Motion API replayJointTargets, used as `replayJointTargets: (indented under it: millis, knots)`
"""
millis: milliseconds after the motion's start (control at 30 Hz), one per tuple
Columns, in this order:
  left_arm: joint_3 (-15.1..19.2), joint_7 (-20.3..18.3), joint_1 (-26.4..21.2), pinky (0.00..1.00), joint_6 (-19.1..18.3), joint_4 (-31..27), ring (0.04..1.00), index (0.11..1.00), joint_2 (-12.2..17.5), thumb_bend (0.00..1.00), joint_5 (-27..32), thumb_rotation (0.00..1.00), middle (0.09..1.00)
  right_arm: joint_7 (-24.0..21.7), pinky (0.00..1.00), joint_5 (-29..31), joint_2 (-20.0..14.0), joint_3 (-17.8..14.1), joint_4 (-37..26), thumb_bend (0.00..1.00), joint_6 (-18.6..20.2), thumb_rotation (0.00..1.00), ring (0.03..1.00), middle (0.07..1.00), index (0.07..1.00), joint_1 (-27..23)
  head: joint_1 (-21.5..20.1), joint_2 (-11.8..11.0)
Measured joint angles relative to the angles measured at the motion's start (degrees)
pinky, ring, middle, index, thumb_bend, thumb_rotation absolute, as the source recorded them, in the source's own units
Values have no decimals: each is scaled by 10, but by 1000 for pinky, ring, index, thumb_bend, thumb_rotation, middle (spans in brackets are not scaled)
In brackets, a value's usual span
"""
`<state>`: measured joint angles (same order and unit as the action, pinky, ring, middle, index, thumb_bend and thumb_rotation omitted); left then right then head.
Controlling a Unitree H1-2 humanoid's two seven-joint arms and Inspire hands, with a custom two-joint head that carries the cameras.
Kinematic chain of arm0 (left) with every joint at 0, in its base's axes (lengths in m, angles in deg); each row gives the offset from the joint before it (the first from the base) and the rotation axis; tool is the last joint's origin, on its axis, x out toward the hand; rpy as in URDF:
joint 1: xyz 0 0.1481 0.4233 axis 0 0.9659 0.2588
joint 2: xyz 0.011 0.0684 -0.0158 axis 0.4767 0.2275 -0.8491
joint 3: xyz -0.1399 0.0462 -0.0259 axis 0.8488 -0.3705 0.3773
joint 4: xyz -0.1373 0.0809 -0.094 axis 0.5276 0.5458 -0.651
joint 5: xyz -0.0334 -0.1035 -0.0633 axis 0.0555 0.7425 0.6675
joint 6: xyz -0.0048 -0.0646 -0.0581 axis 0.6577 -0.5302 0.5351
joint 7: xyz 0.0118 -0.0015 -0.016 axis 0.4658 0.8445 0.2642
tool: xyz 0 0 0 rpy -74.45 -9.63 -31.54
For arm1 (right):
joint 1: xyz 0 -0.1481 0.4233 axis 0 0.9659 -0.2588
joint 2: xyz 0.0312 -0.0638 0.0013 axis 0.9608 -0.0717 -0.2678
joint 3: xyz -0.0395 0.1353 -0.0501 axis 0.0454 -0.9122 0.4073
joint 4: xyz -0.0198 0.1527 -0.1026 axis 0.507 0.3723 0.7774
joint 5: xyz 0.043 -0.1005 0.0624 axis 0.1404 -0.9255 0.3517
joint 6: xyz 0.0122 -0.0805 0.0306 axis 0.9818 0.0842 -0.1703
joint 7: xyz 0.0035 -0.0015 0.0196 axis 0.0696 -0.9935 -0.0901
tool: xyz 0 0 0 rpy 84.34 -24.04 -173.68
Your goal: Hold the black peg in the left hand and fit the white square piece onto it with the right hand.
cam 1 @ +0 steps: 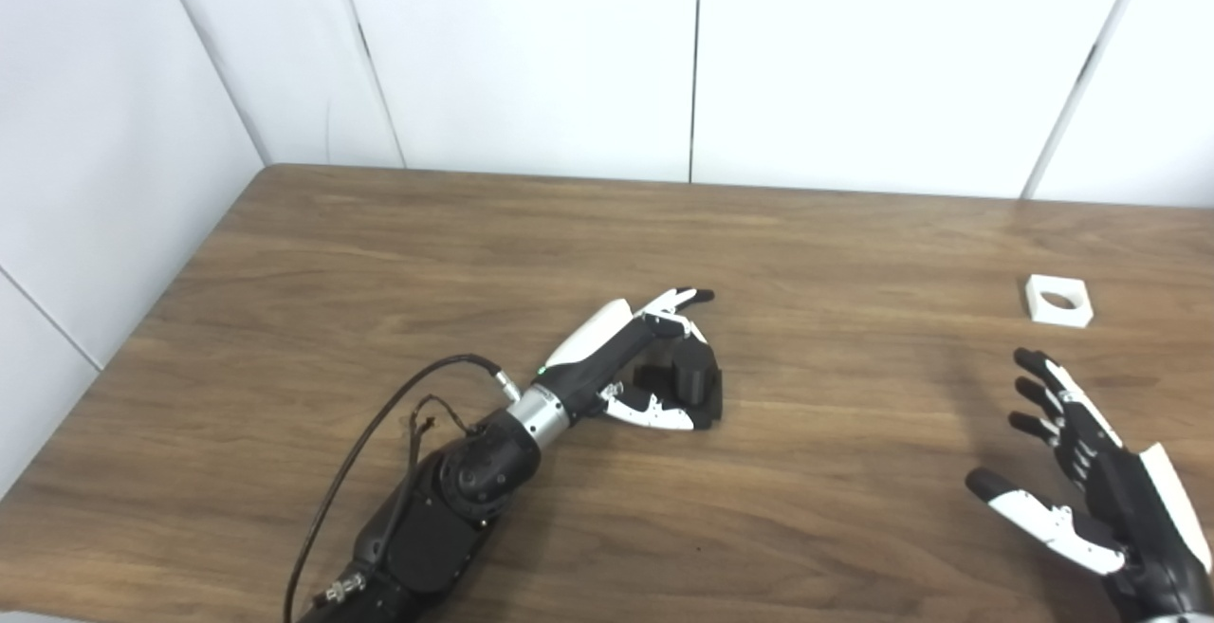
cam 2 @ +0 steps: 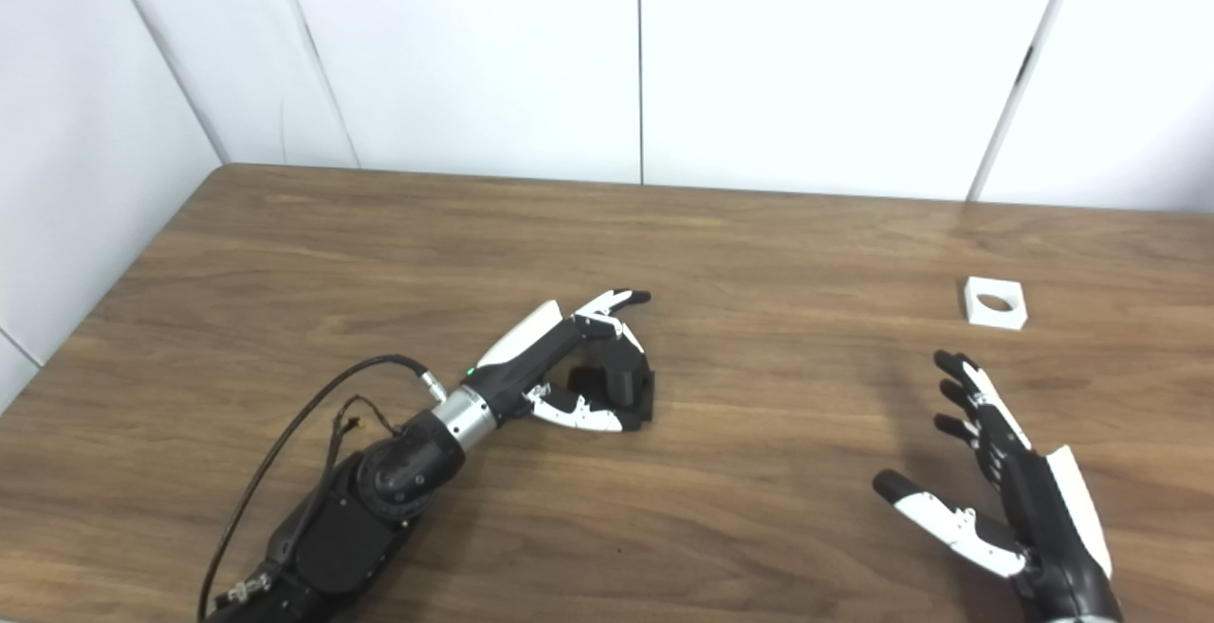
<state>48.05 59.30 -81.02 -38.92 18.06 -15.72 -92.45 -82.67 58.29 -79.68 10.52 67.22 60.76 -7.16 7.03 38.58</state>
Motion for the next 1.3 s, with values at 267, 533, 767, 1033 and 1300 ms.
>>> replayJointTargets:
  millis: [267, 533, 767, 1033, 1300]
  knots:
    - [-25, 2, 12, 991, 5, -27, 1000, 494, -3, 521, -25, 74, 957, 1, 813, -22, 8, 7, -11, 791, 5, 557, 921, 970, 918, -5, -48, 22]
    - [-36, 23, 18, 984, 11, -39, 1000, 495, -2, 520, -65, 76, 955, 1, 831, -41, 22, 18, -36, 781, 26, 545, 932, 976, 921, -14, -87, 30]
    - [-48, 56, 19, 948, 11, -50, 1000, 497, 5, 519, -115, 81, 954, 1, 863, -49, 28, 20, -41, 782, 35, 555, 947, 986, 928, -14, -101, 32]
    - [-60, 76, 19, 951, -18, -63, 987, 645, 12, 979, -178, 290, 954, 1, 875, -49, 29, 21, -51, 766, 48, 538, 944, 988, 922, -14, -126, 33]
    - [-59, 84, 20, 926, -30, -66, 978, 629, 14, 961, -189, 279, 952, 2, 860, -59, 37, 35, -56, 750, 52, 526, 938, 976, 913, -16, -243, 15]
